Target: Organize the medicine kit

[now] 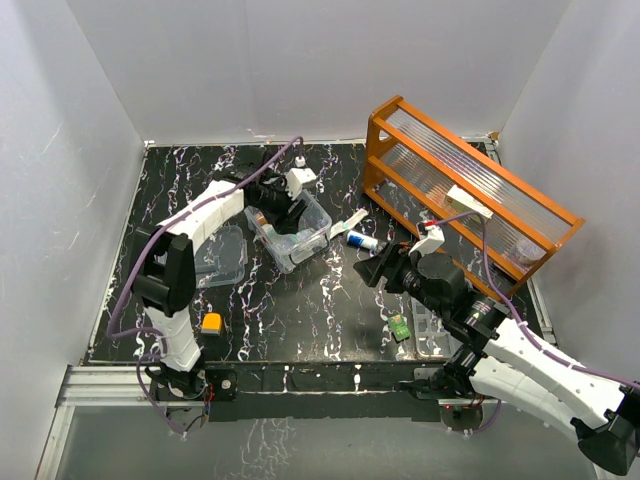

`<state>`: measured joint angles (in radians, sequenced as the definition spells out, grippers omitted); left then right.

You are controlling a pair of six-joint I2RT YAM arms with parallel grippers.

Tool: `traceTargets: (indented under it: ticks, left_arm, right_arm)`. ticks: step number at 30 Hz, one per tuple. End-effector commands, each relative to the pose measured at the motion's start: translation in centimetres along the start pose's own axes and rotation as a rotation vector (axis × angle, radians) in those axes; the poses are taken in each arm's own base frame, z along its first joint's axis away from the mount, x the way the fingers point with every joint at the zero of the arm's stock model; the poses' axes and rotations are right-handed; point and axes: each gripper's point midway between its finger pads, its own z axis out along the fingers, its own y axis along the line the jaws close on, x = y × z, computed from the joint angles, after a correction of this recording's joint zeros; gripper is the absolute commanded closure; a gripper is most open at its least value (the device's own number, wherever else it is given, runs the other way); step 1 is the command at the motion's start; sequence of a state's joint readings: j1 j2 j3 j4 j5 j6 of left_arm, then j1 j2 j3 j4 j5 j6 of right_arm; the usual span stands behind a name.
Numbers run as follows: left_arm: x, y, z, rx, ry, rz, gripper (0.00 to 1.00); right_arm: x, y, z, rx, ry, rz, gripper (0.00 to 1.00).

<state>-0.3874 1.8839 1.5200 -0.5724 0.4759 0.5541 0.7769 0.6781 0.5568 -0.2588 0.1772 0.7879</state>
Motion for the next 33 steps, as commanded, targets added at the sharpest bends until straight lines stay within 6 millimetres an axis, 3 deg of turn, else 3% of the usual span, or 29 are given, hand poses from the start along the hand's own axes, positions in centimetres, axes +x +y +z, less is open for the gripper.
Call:
traceTargets:
  ticks: [1, 4, 7, 13, 15, 21, 24, 30, 33]
  left_arm:
    - [-3.7, -1.2, -2.3, -0.072, -0.151, -0.008, 0.39]
    - [-3.9, -0.5, -2.9, -0.165, -0.158, -0.179, 0.34]
    - [-3.1, 0.1, -3.1, -0.261, -0.155, -0.464, 0.33]
    - [-1.2, -0.9, -2.1, -0.349, -0.135, -0.81, 0.4]
    - [-0.7, -1.1, -1.8, -0.388, -0.113, -0.883, 0.47]
    - [0.2, -2.0, -0.7, -0.435, -0.081, -0.986, 0.52]
    - [0.6, -1.3, -1.0, -0.5, -0.066, -1.004, 0.5]
    - [-1.0, -1.1, -1.6, -0.524, -0.069, -1.035, 0.52]
    - [-0.4, -1.1, -1.8, -0.58, -0.008, -1.045, 0.55]
  right_arm:
    - [-1.5, 1.3, 0.1, -0.044, -0.05, 0.009, 0.29]
    - [-1.5, 1.3, 0.1, -0.041, -0.054, 0.008, 0.29]
    - [-1.7, 1.1, 0.1, -0.035, -0.062, 0.009, 0.29]
    - [-1.6, 1.2, 0.3, -0.038, -0.059, 0.007, 0.29]
    - [-1.4, 1.2, 0.4, -0.038, -0.053, 0.006, 0.29]
    - [-1.6, 1.1, 0.2, -0.039, -0.063, 0.005, 0.29]
    - [-1.7, 1.0, -0.1, -0.039, -0.074, 0.004, 0.29]
    - [-1.9, 0.6, 0.0, -0.021, -0.084, -0.01, 0.29]
    - [-2.2, 0.6, 0.4, -0.001, -0.085, -0.042, 0.3]
